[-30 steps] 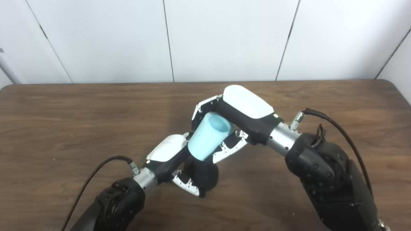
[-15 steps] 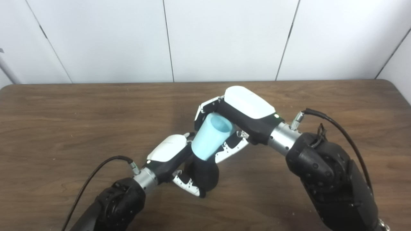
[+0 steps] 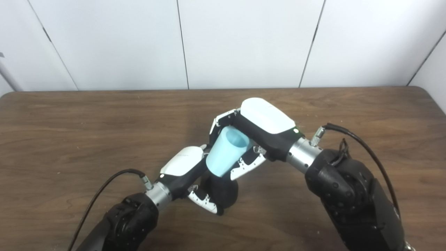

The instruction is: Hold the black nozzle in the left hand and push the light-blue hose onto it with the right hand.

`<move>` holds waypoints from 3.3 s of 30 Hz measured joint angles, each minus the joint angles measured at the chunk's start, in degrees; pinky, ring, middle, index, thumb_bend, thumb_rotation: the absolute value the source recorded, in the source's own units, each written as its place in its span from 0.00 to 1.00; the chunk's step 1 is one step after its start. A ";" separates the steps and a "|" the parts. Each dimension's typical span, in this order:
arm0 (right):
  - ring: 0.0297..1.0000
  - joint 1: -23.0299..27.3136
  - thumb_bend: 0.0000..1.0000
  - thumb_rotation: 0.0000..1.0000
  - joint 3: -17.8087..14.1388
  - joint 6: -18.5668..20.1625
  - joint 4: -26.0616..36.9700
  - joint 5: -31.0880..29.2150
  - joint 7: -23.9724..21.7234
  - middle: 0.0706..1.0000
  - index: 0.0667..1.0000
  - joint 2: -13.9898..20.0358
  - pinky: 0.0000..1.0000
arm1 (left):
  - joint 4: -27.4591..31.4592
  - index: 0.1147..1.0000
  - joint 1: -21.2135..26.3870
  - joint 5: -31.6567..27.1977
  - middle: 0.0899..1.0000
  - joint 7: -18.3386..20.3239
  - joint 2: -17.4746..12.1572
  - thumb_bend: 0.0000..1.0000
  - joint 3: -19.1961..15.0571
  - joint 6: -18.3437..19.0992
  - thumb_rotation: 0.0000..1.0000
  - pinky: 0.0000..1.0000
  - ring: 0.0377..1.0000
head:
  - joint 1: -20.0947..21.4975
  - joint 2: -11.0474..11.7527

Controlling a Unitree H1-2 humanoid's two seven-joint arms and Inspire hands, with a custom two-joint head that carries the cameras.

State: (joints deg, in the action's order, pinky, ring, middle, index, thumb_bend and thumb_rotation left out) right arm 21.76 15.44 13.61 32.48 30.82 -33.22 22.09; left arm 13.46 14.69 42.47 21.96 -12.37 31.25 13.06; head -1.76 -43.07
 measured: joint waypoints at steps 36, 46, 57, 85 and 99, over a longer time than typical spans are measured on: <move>0.43 5.60 0.50 0.00 3.73 0.21 -5.28 -3.13 -6.37 0.46 0.47 1.63 0.32 | 0.50 0.40 0.28 0.03 0.46 1.21 0.06 0.52 0.10 1.34 0.00 1.00 0.71 | 0.17 -0.70; 0.42 3.81 0.50 0.00 2.94 -0.19 -7.11 -4.52 -3.81 0.46 0.47 1.24 0.32 | 0.50 0.41 0.28 -0.01 0.46 1.21 0.01 0.52 0.11 1.42 0.00 1.00 0.71 | 0.44 -0.70; 0.83 3.01 0.83 0.12 3.77 -0.17 -5.92 -2.52 -2.30 0.81 0.73 1.09 0.80 | 0.58 0.41 0.28 0.10 0.46 1.21 -0.07 0.52 0.11 1.44 0.00 1.00 0.71 | 0.70 -0.70; 1.00 3.11 0.91 0.44 -2.97 0.46 2.35 -3.05 -4.36 1.00 0.92 1.30 0.98 | 0.57 0.41 0.27 0.44 0.46 1.14 0.08 0.52 0.65 1.37 0.00 1.00 0.70 | 0.70 -0.53; 0.96 1.87 0.71 0.87 -6.40 -0.70 11.20 -4.13 -4.28 0.95 0.90 1.95 0.97 | 0.54 0.41 0.34 0.40 0.46 1.14 0.08 0.52 0.84 1.31 0.00 1.00 0.70 | 0.88 -0.26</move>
State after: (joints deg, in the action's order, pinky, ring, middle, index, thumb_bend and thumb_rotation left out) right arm 23.63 9.05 12.91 43.68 26.69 -37.50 24.04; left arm 14.00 15.03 42.87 23.09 -12.29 32.09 14.37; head -0.88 -43.33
